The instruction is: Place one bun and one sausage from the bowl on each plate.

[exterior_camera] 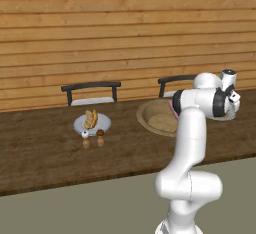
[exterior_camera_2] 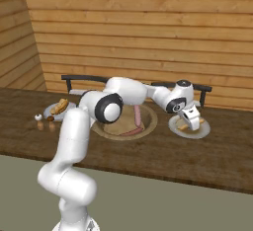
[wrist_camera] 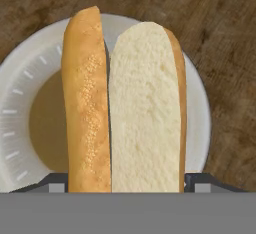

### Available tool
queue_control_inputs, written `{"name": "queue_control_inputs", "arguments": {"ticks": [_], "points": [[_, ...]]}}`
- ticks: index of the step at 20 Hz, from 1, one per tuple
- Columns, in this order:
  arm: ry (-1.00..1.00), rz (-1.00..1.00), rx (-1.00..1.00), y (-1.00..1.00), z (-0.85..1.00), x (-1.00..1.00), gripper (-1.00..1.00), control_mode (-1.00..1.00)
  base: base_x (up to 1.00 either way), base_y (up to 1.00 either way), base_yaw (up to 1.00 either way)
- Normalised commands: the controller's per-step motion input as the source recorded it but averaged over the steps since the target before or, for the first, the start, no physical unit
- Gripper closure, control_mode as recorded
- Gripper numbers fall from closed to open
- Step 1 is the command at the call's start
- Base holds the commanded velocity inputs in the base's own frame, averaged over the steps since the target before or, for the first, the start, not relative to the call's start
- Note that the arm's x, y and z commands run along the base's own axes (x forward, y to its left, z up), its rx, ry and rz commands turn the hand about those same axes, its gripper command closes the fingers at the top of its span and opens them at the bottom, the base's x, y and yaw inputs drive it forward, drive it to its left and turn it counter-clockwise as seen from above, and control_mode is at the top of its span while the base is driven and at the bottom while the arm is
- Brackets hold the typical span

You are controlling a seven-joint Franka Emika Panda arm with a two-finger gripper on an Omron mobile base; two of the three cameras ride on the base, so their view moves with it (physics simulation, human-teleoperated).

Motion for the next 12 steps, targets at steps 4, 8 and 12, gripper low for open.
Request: {"name": "queue_control_inputs", "arguments": {"ticks": [4, 8, 12], "points": [[0.00, 0.00, 0.00, 0.00, 0.00, 0.00, -1.00, -1.00, 0.00, 0.00, 0.00], [0.00, 0.00, 0.00, 0.01, 0.00, 0.00, -1.00, -1.00, 0.00, 0.00, 0.00], [-0.04, 0.00, 0.00, 0.08, 0.08, -0.01, -1.00, -1.00, 0.00, 0.00, 0.00]]}}
